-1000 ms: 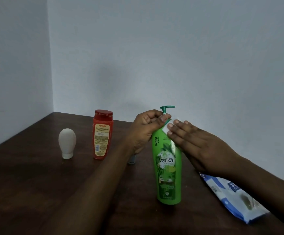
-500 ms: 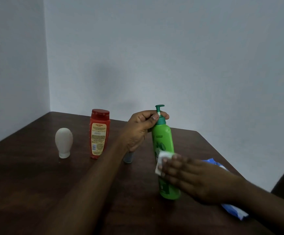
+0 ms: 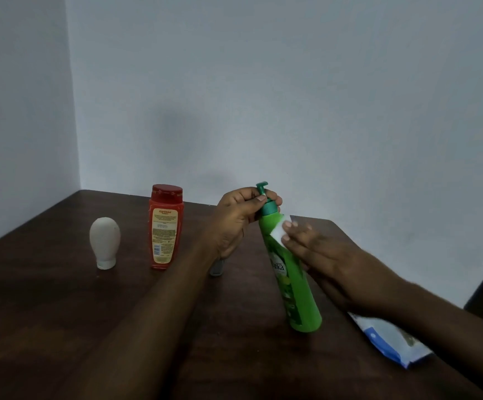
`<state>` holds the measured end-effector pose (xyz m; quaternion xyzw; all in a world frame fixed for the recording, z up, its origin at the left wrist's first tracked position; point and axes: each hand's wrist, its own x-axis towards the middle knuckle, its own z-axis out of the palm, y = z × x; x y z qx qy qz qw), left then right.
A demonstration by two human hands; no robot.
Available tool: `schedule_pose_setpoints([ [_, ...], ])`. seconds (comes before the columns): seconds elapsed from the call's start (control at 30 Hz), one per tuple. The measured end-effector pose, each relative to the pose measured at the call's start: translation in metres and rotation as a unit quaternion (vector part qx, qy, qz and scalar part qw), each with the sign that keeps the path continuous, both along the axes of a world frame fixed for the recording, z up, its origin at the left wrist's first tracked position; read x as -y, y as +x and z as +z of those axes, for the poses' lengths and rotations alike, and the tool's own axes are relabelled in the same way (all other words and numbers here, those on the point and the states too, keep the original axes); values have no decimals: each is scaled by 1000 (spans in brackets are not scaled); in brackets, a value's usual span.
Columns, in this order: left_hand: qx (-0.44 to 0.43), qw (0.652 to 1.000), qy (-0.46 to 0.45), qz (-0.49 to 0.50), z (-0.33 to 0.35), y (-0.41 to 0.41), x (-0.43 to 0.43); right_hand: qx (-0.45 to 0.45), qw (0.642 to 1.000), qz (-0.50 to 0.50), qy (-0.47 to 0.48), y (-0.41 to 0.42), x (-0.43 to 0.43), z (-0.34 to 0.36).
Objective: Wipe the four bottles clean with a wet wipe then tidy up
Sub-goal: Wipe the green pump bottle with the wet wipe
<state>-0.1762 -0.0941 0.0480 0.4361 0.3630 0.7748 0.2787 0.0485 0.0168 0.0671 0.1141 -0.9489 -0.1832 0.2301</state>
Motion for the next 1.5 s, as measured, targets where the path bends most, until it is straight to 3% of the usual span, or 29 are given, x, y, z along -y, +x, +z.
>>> schedule_pose_setpoints([
  [0.1, 23, 1000, -8, 16, 0, 0, 0, 31, 998, -18, -54, 17, -2, -44],
  [0.2, 40, 999, -13, 26, -1, 1, -1, 72, 980, -176, -60, 1, -13, -94],
  [0.27, 25, 999, -12, 31, -1, 2, -1, 87, 980, -160, -86, 2, -18, -104],
  [0.3, 16, 999, -11, 34, 0, 2, -1, 3, 992, -117, -40, 10, -17, -108],
  [0.33, 9, 999, -11, 37, 0, 2, -1, -10, 993, -107, -54, 13, -21, -110],
  [0.4, 1, 999, -13, 43, 1, 2, -1, 11, 984, -91, -153, 8, -16, -108],
  [0.47, -8, 999, -15, 46, 0, 3, -1, -27, 966, -78, -245, -4, 2, -94],
  [0.63, -28, 998, -18, 57, 0, 6, -1, -31, 958, -53, -279, -25, 49, -33],
  [0.8, -29, 997, -11, 71, -2, 6, -3, -40, 930, -59, -362, -23, 58, -30],
  [0.93, -14, 998, -5, 69, -4, 4, -5, -29, 946, -112, -302, 17, 58, -62],
  [1.07, -16, 998, -6, 64, -3, 5, -4, 54, 932, -174, -312, 27, 44, -92],
  [1.13, -17, 998, -4, 65, -2, 6, -3, 7, 955, -192, -226, 28, 53, -82],
  [1.23, -20, 998, 0, 61, -2, 7, -3, -55, 963, -138, -224, 18, 69, -49],
  [1.3, -25, 998, -2, 59, -2, 8, -2, 2, 942, -93, -324, -1, 67, -33],
  [1.43, -26, 997, -16, 72, -3, 5, -2, -51, 909, -64, -410, -35, 58, -16],
  [1.5, -23, 997, -17, 69, -4, 4, -2, -34, 885, -85, -456, -37, 60, -18],
])
